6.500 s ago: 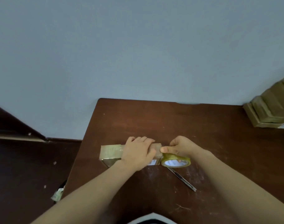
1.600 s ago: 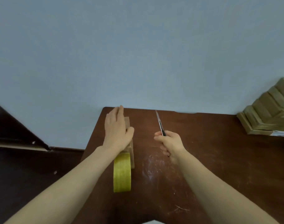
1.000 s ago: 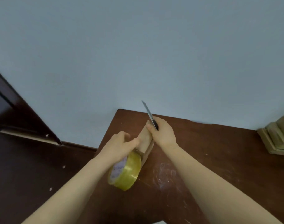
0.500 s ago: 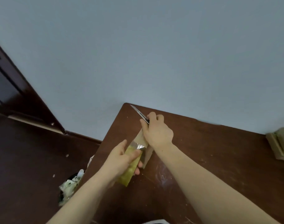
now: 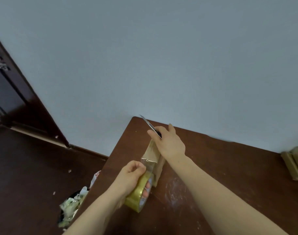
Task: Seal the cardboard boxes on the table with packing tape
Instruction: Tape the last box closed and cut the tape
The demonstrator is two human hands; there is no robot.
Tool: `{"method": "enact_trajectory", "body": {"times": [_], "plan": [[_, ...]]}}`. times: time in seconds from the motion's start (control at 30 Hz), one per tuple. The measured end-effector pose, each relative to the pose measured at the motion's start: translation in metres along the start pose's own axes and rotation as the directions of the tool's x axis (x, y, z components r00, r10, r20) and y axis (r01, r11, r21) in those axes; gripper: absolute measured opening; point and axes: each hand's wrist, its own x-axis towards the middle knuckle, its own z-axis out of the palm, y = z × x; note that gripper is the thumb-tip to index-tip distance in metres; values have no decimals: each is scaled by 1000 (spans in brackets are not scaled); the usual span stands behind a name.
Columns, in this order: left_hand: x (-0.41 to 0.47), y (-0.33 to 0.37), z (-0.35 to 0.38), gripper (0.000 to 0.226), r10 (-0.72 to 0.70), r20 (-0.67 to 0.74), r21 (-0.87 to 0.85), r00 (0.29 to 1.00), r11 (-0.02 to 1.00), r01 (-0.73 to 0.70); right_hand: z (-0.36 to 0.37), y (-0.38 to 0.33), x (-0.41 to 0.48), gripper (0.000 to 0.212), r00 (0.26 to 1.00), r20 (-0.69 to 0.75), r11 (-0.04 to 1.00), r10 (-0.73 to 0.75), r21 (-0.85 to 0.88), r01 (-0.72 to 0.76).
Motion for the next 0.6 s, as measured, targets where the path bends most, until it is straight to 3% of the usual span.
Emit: {"method": "enact_trajectory", "body": {"times": [0.13,0.2,0.33,0.43,0.6], "plan": [[0,2,-1,14,-11,8,-13,1000,1000,11,-30,-3,-22,35,995,-54,990,-90,107,95],[0,1,-2,15,-10,1,-12,1000,1000,10,-40,3,-39,28,989,43,977,-140,169,131],[0,1,-1,12,0,5,-10,1000,1000,0,-52,21,-71,15,944,315,957,-98,289,3],[-1,0,1,10,18,5,4,1000,1000,-18,-57,24,-90,22,925,361,993,-118,63,102],[-2,0,0,10,5,43,1,999,1000,-5,-53,12,-111,25,904,416,928,-96,-290,232]]}}
